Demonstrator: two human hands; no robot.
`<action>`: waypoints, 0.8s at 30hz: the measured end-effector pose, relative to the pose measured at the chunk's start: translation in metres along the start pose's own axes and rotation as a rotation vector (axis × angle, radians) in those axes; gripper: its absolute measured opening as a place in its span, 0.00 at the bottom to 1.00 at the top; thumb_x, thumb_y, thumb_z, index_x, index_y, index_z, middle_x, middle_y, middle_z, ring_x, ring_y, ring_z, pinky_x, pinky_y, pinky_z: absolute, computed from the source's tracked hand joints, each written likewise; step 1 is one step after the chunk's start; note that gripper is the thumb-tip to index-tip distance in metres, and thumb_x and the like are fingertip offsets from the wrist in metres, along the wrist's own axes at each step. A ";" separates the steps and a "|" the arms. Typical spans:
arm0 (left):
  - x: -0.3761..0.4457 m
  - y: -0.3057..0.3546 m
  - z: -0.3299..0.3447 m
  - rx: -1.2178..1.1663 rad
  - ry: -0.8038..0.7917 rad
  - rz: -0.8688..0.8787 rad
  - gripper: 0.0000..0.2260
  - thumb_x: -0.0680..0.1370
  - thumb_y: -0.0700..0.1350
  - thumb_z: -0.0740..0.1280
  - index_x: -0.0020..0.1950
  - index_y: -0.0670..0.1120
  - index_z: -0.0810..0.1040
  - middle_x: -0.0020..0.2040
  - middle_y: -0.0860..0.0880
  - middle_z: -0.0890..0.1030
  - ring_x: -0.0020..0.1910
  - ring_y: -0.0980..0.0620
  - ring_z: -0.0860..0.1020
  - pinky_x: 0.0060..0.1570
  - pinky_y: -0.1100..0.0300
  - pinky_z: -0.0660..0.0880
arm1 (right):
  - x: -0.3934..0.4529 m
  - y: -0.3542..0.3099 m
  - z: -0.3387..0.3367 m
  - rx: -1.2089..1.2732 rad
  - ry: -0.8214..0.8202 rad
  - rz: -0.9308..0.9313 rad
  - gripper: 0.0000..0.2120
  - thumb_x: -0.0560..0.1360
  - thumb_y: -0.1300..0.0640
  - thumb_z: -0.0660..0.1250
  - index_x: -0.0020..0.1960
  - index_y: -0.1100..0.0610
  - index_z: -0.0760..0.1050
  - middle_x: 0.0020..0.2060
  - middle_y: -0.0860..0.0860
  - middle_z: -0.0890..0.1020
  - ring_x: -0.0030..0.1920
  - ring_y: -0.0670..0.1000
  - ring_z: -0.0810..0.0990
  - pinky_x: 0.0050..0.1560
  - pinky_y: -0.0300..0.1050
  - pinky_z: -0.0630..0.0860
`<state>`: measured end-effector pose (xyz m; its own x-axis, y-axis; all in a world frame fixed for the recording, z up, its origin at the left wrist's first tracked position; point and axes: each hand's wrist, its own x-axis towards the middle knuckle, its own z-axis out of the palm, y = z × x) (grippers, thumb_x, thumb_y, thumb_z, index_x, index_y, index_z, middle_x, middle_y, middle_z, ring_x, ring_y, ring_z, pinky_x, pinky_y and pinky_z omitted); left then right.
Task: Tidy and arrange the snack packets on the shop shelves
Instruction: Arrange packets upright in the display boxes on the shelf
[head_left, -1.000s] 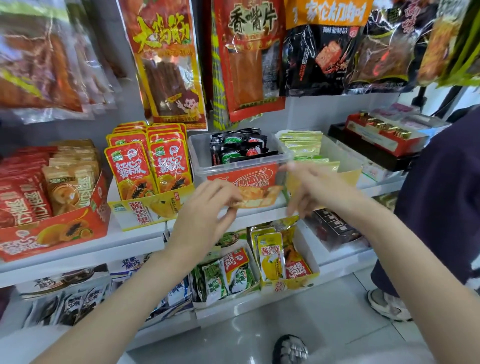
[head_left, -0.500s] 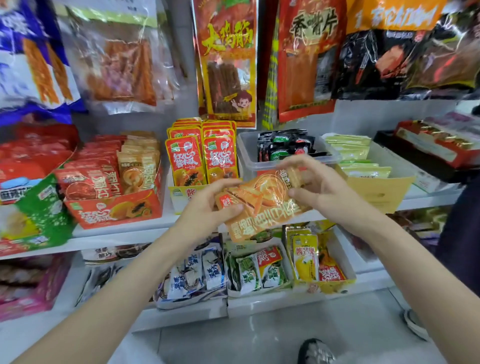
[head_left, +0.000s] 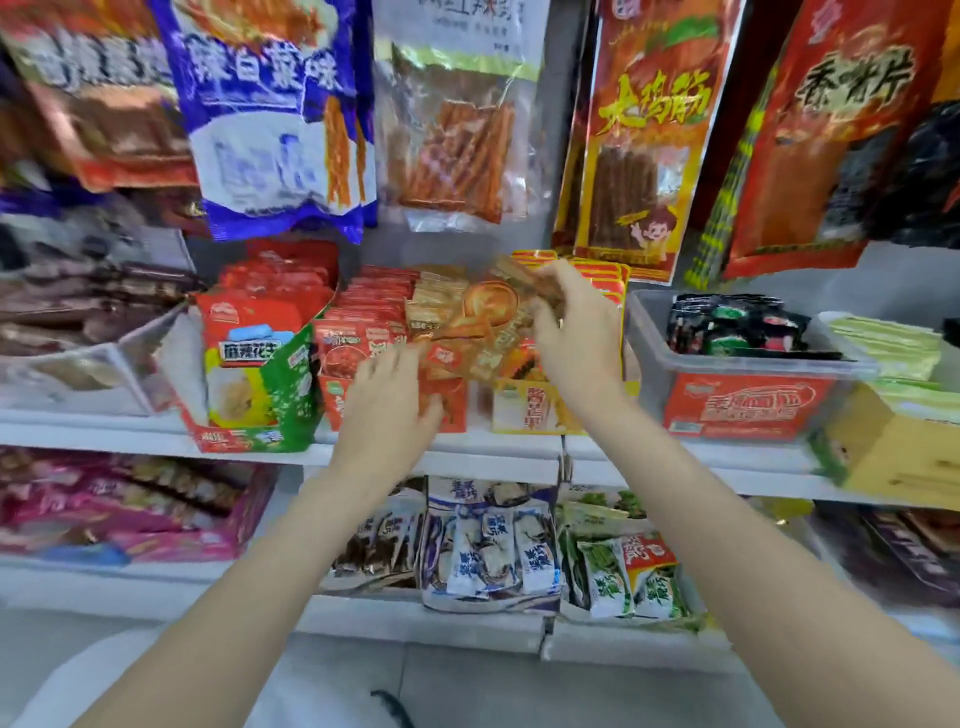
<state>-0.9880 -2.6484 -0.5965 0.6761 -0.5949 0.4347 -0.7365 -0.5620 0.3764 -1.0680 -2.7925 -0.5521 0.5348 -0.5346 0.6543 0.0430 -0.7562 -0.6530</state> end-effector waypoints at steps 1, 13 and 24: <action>0.002 -0.013 -0.001 0.061 -0.041 -0.035 0.23 0.77 0.43 0.62 0.71 0.42 0.63 0.69 0.45 0.67 0.66 0.42 0.64 0.65 0.53 0.61 | 0.007 -0.001 0.012 -0.059 -0.006 -0.060 0.09 0.73 0.69 0.61 0.50 0.60 0.75 0.40 0.51 0.80 0.41 0.50 0.76 0.37 0.34 0.63; 0.003 -0.058 -0.004 0.222 -0.159 0.053 0.25 0.78 0.45 0.60 0.74 0.52 0.57 0.74 0.45 0.55 0.67 0.40 0.62 0.64 0.49 0.65 | 0.045 -0.011 0.072 -0.615 -0.518 -0.297 0.14 0.72 0.69 0.57 0.55 0.58 0.73 0.51 0.60 0.80 0.53 0.63 0.77 0.44 0.48 0.70; 0.046 -0.058 -0.005 0.373 -0.112 0.094 0.27 0.74 0.52 0.63 0.73 0.55 0.60 0.77 0.48 0.43 0.74 0.40 0.46 0.67 0.43 0.58 | 0.060 -0.002 0.071 -0.507 -0.454 -0.036 0.14 0.73 0.69 0.61 0.56 0.63 0.76 0.52 0.60 0.81 0.55 0.61 0.77 0.52 0.52 0.76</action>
<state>-0.9141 -2.6408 -0.5944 0.6194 -0.7010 0.3535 -0.7511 -0.6601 0.0070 -0.9757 -2.7961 -0.5386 0.8461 -0.3784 0.3753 -0.2742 -0.9129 -0.3024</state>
